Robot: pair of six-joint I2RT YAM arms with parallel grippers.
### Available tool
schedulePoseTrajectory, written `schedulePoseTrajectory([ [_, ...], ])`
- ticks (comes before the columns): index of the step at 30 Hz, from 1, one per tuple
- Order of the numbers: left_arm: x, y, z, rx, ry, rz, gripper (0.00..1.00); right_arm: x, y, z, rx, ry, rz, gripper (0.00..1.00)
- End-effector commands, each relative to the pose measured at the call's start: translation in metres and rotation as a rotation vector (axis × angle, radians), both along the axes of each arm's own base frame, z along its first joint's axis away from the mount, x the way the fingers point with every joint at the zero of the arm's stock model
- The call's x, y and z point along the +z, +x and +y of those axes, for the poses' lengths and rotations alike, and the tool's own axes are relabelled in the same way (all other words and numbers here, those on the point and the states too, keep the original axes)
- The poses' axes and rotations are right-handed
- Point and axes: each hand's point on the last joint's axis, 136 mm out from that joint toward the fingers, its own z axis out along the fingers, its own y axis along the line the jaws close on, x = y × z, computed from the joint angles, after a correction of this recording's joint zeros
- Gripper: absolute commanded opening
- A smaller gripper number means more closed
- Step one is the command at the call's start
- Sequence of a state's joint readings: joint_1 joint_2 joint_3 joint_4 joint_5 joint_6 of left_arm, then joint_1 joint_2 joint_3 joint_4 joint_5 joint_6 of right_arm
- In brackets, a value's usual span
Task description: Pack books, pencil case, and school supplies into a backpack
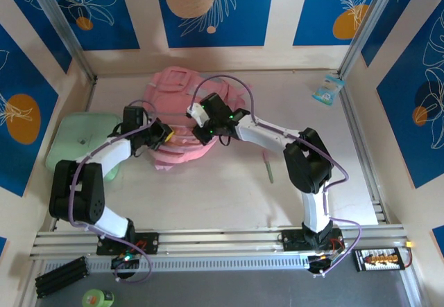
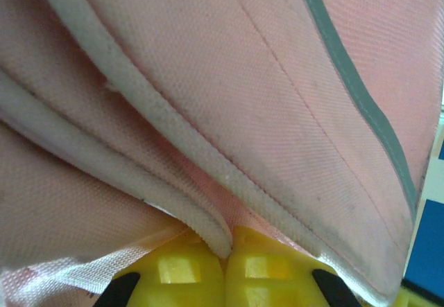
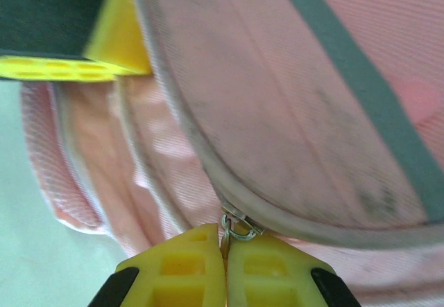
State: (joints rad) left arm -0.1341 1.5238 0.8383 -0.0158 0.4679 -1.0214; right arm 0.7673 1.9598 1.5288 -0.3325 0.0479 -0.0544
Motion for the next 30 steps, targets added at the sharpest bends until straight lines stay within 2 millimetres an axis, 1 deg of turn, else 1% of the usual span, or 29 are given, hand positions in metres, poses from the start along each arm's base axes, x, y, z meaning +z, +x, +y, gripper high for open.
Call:
schedulePoseTrajectory([
  [1, 0.016, 0.016, -0.024, -0.023, -0.059, -0.092, 0.0, 0.011, -0.041, 0.035, 0.116, 0.1, 0.08, 0.06],
  [3, 0.012, 0.015, -0.028, -0.032, -0.065, -0.082, 0.01, 0.01, -0.04, 0.038, 0.087, 0.101, 0.083, 0.07],
  [4, 0.011, 0.014, -0.029, -0.034, -0.066, -0.078, 0.05, 0.011, -0.036, 0.035, 0.052, 0.101, 0.08, 0.09],
  [6, 0.011, 0.01, -0.026, -0.035, -0.052, -0.075, 0.14, 0.015, -0.02, 0.02, -0.074, 0.098, 0.082, 0.15],
  [7, 0.012, 0.006, -0.024, -0.04, -0.032, -0.07, 0.21, 0.02, -0.017, 0.012, -0.117, 0.116, 0.103, 0.19],
  [10, 0.015, -0.008, -0.015, -0.067, 0.053, -0.071, 0.31, 0.039, -0.016, -0.012, -0.196, 0.222, 0.187, 0.41],
  [12, 0.019, -0.016, -0.011, -0.087, 0.098, -0.085, 0.36, 0.052, -0.017, -0.026, -0.236, 0.308, 0.231, 0.5],
  [14, 0.025, -0.024, -0.009, -0.114, 0.131, -0.108, 0.4, 0.059, -0.013, -0.04, -0.315, 0.377, 0.294, 0.57],
  [17, 0.036, -0.031, -0.009, -0.153, 0.2, -0.144, 0.44, 0.057, 0.0, -0.057, -0.451, 0.423, 0.4, 0.6],
  [20, 0.048, -0.035, -0.017, -0.22, 0.306, -0.194, 0.47, 0.052, 0.013, -0.066, -0.561, 0.464, 0.506, 0.61],
  [24, 0.064, -0.038, -0.045, -0.354, 0.432, -0.286, 0.48, 0.05, 0.027, -0.064, -0.616, 0.508, 0.603, 0.62],
  [26, 0.065, -0.038, -0.055, -0.404, 0.494, -0.298, 0.48, 0.049, 0.034, -0.064, -0.646, 0.512, 0.627, 0.61],
  [30, 0.065, -0.034, -0.071, -0.481, 0.582, -0.312, 0.47, 0.04, 0.046, -0.067, -0.735, 0.499, 0.683, 0.56],
])
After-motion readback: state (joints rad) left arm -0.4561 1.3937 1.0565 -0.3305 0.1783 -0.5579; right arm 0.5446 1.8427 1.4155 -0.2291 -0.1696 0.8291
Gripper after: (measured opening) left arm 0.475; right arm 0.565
